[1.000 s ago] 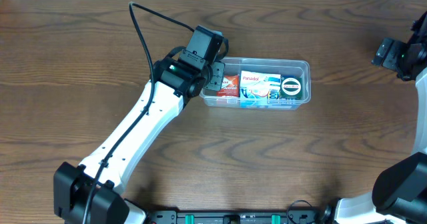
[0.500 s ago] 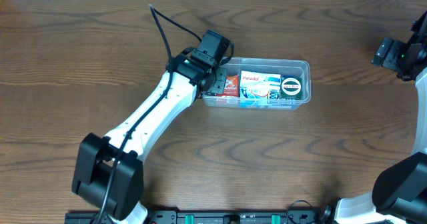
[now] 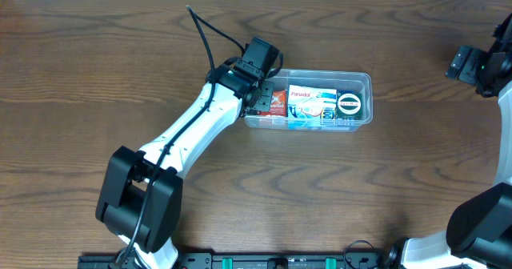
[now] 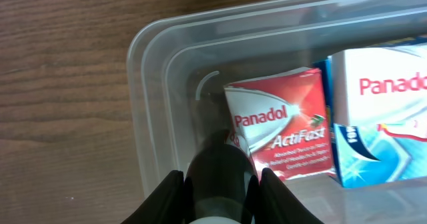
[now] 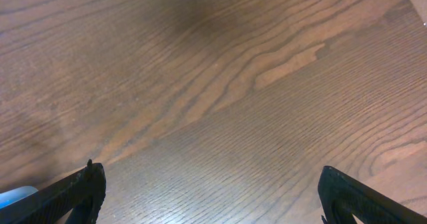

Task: Pack container
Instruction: 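Lower the bottle into the container's left end with the left gripper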

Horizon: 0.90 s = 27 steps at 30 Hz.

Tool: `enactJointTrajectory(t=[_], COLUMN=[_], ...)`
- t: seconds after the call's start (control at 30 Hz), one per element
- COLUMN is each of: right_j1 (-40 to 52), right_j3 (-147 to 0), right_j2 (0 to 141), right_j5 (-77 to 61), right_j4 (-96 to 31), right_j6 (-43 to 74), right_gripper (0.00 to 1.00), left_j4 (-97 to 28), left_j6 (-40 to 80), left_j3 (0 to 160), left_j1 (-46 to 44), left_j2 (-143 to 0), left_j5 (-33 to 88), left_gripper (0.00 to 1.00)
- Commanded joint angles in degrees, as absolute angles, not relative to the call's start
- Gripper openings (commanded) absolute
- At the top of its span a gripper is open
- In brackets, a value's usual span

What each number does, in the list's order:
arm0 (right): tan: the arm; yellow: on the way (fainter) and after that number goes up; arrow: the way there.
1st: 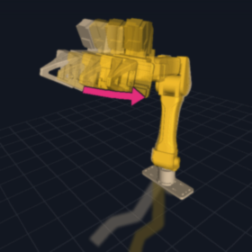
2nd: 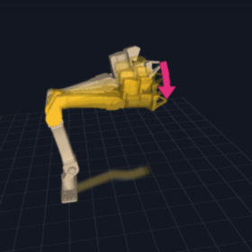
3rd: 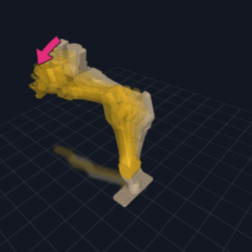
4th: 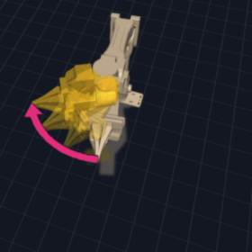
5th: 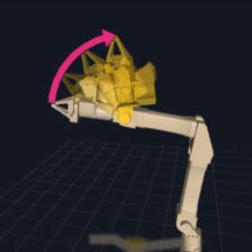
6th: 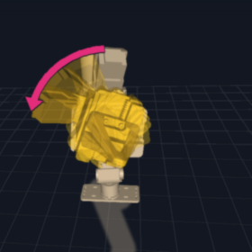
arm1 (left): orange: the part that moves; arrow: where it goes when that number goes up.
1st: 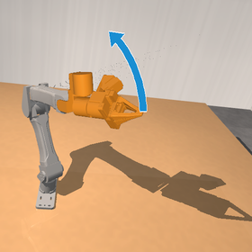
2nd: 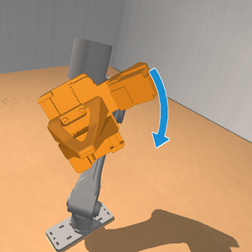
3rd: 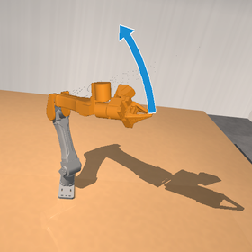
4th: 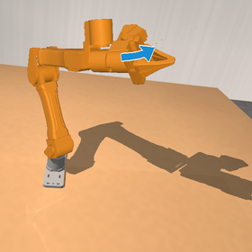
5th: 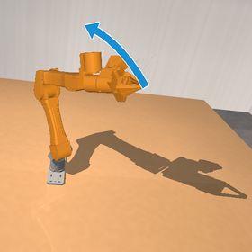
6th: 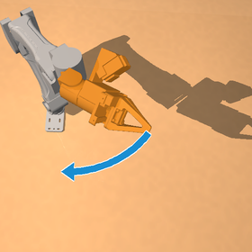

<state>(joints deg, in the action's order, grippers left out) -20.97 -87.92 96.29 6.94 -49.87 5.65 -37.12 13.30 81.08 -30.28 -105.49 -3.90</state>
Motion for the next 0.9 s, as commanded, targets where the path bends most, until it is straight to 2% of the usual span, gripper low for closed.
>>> enactJointTrajectory(t=[0.0,0.43,0.47,0.53,0.7,0.87], right_j1=[-21.37,-21.37,-21.37,-21.37,-21.37,-21.37], right_j3=[-87.85,-87.85,-87.85,-87.85,-87.85,-87.85], right_j2=[96.42,96.42,96.42,96.42,96.42,96.42], right_j5=[7.07,7.07,7.09,7.09,7.09,7.09], right_j4=[-49.8,-49.8,-49.8,-49.8,-49.8,-49.8], right_j6=[6.17,6.17,6.17,6.17,6.17,6.17], right_gripper=[0.99,0.99,0.99,0.99,0.99,0.99], left_j4=[-37.01,-35.92,-35.92,-35.94,-35.94,-35.7], left_j6=[13.45,14.28,14.28,14.28,14.26,14.26], left_j3=[81.06,81.06,81.06,81.06,81.06,81.34], left_j1=[-30.3,-30.3,-30.3,-30.3,-30.3,-30.3], left_j2=[-106.24,-107.44,-107.44,-107.44,-107.44,-107.02], left_j5=[-6.09,-7.11,-7.11,-7.11,-7.11,-7.09], left_gripper=[0.31,0.33,0.36,0.5,0.56,0.56])
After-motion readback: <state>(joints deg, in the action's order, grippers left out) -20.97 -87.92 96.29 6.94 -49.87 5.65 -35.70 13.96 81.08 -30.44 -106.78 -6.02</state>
